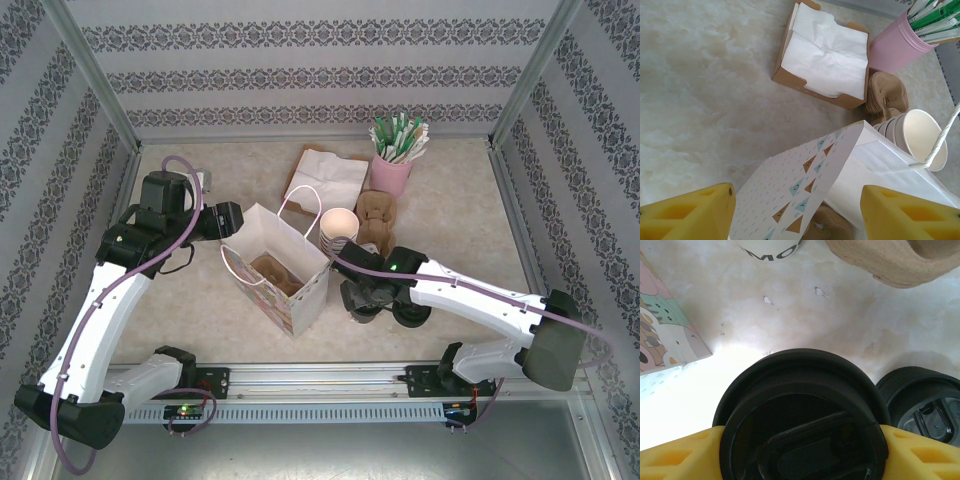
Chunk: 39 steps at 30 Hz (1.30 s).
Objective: Pack the takeout coffee
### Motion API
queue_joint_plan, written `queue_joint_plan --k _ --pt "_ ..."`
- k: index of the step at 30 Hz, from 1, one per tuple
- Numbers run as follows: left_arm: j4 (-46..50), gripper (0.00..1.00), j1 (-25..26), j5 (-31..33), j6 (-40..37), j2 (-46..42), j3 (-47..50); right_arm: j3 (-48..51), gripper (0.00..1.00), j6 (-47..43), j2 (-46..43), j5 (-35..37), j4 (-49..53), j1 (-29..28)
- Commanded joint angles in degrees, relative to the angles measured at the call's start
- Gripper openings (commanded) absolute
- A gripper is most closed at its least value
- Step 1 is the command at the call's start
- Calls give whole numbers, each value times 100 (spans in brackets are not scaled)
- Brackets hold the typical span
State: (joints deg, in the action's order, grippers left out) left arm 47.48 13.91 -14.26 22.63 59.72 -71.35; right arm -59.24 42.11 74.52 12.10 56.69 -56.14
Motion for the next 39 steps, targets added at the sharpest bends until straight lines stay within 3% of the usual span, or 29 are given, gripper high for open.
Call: queue_joint_plan --k 1,8,18,26,35,39 --pt "-181 68 52 45 82 -110 15 -284 67 87 -316 331 388 -73" --pt "-345 68 57 -49 129 -197 -53 -1001 65 -38 -938 647 991 -29" --pt "-463 68 59 108 177 -208 -57 -3186 63 -774 -1005 1251 1678 -20" --pt "-525 65 -42 258 166 -125 -26 -4717 62 -1490 -333 1379 1118 -191" --pt "-797 57 -1190 -271 638 -3 277 -6359 62 -2098 1142 1036 950 -966" --pt "-945 56 -1391 -227 784 48 737 -6993 62 -2235 1755 747 1052 -1244"
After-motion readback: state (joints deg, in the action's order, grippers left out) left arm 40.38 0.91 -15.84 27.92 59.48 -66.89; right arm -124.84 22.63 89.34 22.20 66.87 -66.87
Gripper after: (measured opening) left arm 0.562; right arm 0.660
